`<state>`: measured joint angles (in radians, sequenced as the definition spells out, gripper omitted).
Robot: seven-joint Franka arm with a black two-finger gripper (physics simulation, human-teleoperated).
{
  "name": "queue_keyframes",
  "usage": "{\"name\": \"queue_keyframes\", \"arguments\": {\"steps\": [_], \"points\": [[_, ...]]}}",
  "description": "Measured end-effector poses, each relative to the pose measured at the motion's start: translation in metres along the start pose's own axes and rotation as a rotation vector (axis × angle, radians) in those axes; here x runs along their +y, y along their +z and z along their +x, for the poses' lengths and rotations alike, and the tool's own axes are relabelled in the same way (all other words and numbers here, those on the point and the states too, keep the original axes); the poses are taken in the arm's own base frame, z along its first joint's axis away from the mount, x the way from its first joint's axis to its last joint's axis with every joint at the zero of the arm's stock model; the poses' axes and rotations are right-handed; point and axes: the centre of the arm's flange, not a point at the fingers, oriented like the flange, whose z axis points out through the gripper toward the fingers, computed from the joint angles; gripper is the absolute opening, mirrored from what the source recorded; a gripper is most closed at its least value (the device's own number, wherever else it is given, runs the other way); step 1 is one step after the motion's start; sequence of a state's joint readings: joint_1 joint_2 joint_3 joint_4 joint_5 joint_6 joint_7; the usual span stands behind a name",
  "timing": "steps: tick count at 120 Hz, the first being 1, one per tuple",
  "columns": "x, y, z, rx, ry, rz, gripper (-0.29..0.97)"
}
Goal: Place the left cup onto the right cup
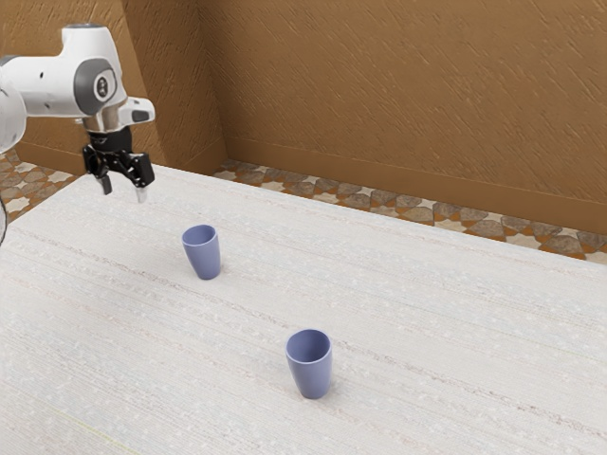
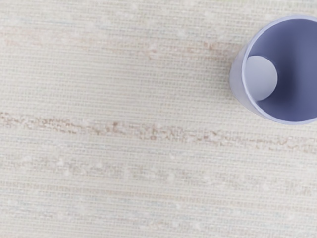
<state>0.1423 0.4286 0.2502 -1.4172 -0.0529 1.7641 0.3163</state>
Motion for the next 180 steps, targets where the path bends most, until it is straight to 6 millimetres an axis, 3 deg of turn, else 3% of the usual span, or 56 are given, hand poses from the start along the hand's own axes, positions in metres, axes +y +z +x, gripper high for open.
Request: {"name": "queue_keyframes", "arguments": {"steps": [72, 92, 180], "points": [[0.012, 0.017, 0.022, 0.027, 0.194, -0.007, 0.68], [0.01, 0.031, 0.028, 0.029, 0.25, -0.003, 0.68], [0.008, 0.053, 0.062, 0.062, 0.381, -0.004, 0.68]]}}
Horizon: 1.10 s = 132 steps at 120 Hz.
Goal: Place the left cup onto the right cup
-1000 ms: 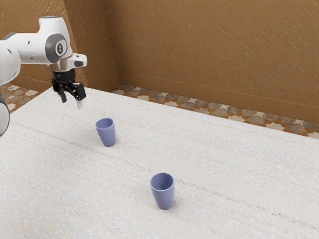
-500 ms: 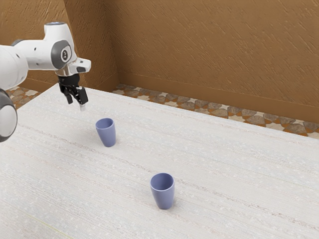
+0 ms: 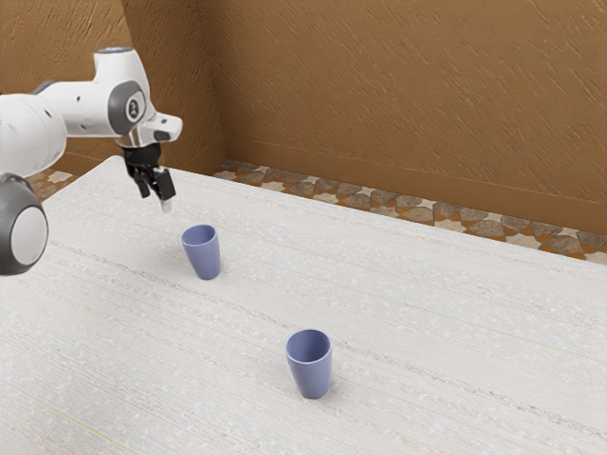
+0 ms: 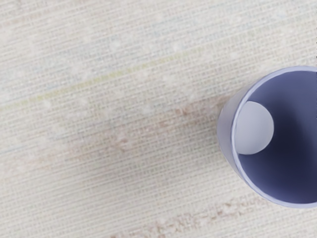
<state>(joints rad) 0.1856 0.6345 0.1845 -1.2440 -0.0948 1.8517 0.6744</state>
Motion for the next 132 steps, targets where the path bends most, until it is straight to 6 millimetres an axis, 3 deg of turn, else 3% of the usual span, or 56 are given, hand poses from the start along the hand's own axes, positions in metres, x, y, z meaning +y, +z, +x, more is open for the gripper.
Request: {"name": "queue_keyframes", "arguments": {"steps": [72, 132], "points": [[0.012, 0.014, 0.011, -0.003, 0.058, -0.024, 0.68], [0.015, 0.044, 0.017, -0.019, 0.073, -0.049, 0.68]]}}
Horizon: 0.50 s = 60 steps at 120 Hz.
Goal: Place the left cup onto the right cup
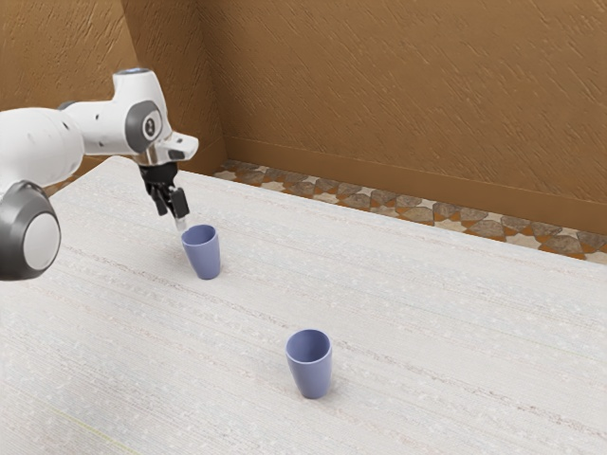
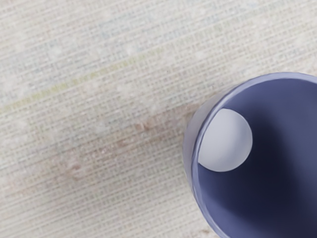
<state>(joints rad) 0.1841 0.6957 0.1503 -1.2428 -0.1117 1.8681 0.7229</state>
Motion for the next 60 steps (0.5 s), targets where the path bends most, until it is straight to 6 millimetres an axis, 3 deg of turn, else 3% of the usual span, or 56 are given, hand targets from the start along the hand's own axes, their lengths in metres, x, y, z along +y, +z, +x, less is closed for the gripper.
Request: {"name": "queue_keyframes", "arguments": {"steps": [60], "points": [[0.0, 0.003, 0.014, 0.016, 0.019, 0.006, 0.68]]}}
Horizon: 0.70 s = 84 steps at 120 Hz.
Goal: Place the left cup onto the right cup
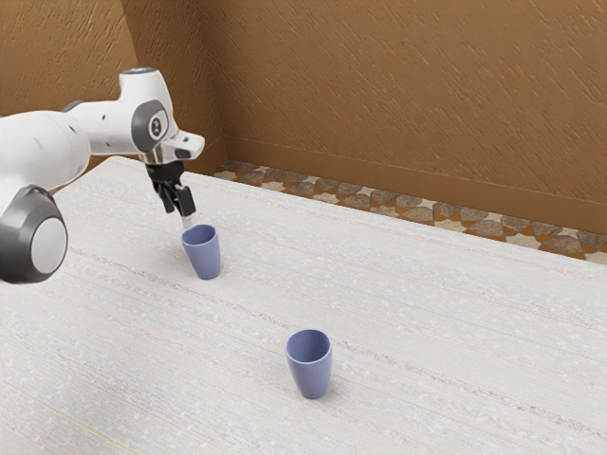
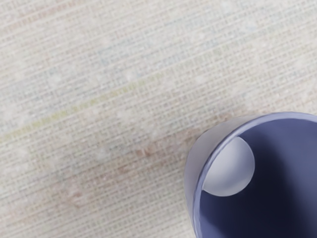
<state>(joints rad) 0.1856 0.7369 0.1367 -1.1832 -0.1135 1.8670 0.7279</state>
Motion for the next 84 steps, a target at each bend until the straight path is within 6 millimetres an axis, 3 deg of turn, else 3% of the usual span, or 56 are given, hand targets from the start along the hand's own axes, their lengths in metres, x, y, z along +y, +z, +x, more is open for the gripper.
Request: {"name": "queue_keyframes", "arguments": {"steps": [84], "points": [[0.007, 0.019, 0.011, -0.006, 0.02, -0.019, 0.68]]}}
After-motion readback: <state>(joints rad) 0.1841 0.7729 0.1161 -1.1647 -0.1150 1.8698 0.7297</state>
